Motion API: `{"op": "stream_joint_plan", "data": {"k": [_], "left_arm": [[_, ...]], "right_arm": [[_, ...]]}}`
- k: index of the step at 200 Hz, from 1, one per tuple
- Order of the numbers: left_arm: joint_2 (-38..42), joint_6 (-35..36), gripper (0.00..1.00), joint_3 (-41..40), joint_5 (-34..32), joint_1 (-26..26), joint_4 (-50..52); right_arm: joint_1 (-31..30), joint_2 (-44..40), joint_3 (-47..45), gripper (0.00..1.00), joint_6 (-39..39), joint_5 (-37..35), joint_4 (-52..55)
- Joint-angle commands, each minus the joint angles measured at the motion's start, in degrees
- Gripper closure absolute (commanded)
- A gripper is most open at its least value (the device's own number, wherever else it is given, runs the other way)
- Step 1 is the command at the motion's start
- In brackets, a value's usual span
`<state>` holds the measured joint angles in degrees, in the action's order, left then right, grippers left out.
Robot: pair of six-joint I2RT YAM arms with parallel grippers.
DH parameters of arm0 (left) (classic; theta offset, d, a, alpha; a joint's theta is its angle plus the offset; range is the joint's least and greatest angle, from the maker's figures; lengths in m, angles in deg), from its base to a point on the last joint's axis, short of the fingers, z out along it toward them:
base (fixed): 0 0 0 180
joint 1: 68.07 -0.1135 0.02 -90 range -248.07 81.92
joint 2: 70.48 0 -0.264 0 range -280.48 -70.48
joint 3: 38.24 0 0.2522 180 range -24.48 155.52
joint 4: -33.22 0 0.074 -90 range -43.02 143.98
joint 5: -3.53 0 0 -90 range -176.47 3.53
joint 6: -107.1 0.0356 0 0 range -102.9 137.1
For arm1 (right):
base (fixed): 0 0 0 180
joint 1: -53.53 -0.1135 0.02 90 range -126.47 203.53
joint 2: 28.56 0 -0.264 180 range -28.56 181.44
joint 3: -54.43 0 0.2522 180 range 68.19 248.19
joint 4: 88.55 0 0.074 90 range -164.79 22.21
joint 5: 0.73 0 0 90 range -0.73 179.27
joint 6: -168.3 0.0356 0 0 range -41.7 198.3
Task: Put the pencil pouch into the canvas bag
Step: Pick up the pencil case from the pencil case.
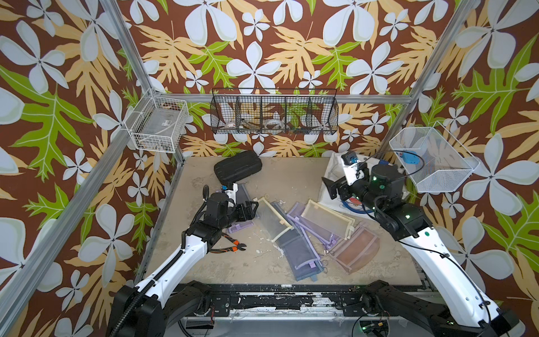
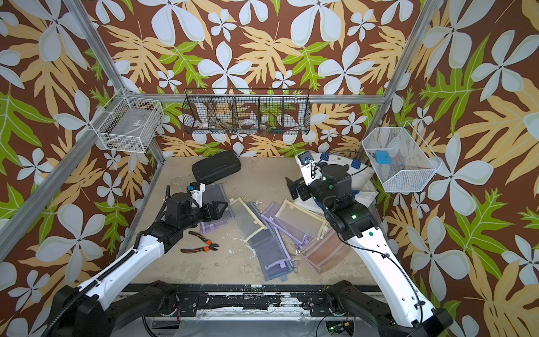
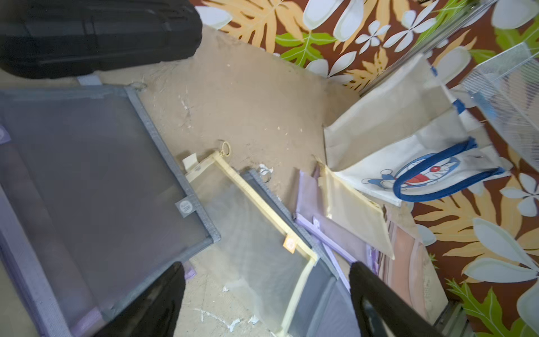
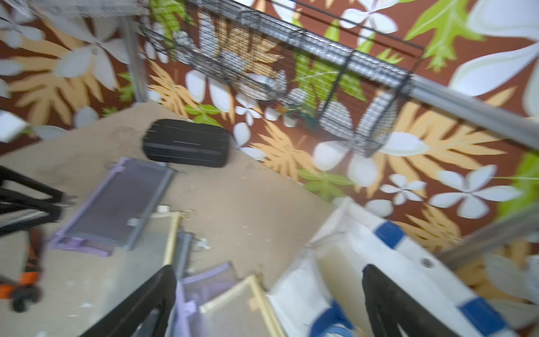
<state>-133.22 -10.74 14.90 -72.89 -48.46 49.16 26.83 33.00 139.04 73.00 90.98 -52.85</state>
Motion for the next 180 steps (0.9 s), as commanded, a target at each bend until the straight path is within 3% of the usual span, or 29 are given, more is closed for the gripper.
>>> {"op": "stream_joint_plan", "data": {"k": [1, 22, 65, 121, 180], "left_arm": [[-0.9, -1.5, 0.11, -1.3, 1.5, 0.0, 2.0], [-0.3, -5.8, 0.14, -3.9, 2.3, 2.2, 0.5], [0.0, -15.2, 0.21, -9.5, 3.2, 8.7, -4.3], [-1.6, -24.4, 0.27, -17.5, 0.0, 14.9, -14.9], [-11.6, -32.7, 0.38, -23.4, -1.2, 15.0, -36.9]], "right_arm": [[-6.3, 1.1, -3.3, 0.00, 12.3, -1.1, -3.0], [-11.8, 2.3, -9.4, 0.00, 16.6, 0.0, -7.8], [-12.7, 6.6, -20.1, 0.00, 22.9, 10.3, -16.6], [-15.4, 6.2, -26.8, 0.00, 22.8, 8.1, -21.4], [-19.0, 1.6, -33.6, 0.00, 24.6, 2.5, -26.6]]}}
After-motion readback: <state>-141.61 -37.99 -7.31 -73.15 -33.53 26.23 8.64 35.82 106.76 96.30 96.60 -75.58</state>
